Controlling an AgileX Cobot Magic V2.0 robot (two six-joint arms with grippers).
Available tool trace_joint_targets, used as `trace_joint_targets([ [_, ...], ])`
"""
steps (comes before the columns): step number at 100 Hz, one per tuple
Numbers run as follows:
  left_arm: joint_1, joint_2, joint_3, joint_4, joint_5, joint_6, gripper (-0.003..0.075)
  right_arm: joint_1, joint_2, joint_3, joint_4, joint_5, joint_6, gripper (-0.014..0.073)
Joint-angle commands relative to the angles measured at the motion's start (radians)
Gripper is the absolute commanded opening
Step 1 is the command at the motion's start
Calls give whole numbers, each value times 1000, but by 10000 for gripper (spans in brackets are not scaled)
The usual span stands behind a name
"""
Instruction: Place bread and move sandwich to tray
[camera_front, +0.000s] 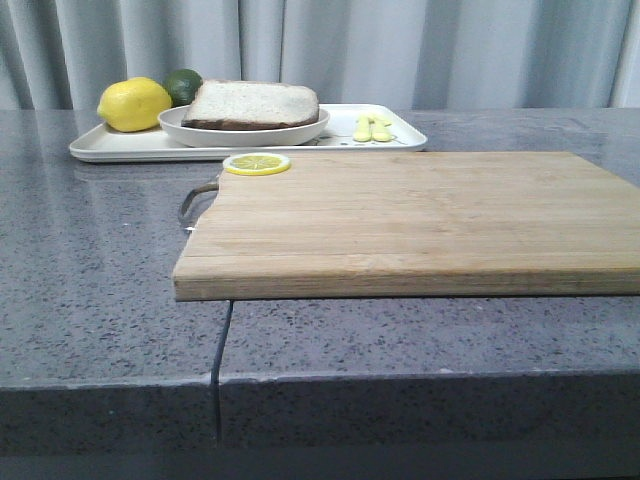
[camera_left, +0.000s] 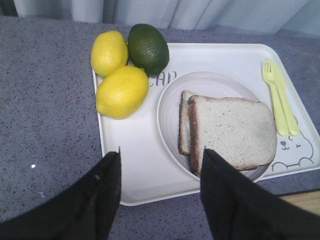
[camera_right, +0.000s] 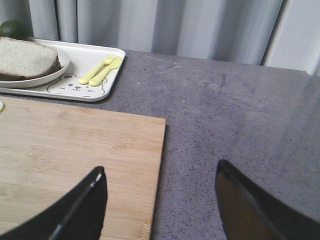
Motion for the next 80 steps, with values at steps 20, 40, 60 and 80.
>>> trace_joint_targets([
  [20, -56, -385, 473, -15, -375, 31, 336, -5, 8, -25, -12, -80, 2, 478],
  [40, -78, -636, 822, -15, -612, 31, 336, -5, 8, -25, -12, -80, 2, 478],
  [60, -80, -874, 1117, -15, -828, 31, 336, -5, 8, -23, -12, -81, 2, 477],
  [80, -80, -1091, 1342, -15, -931, 31, 336, -5, 8, -10, -12, -89, 1, 477],
])
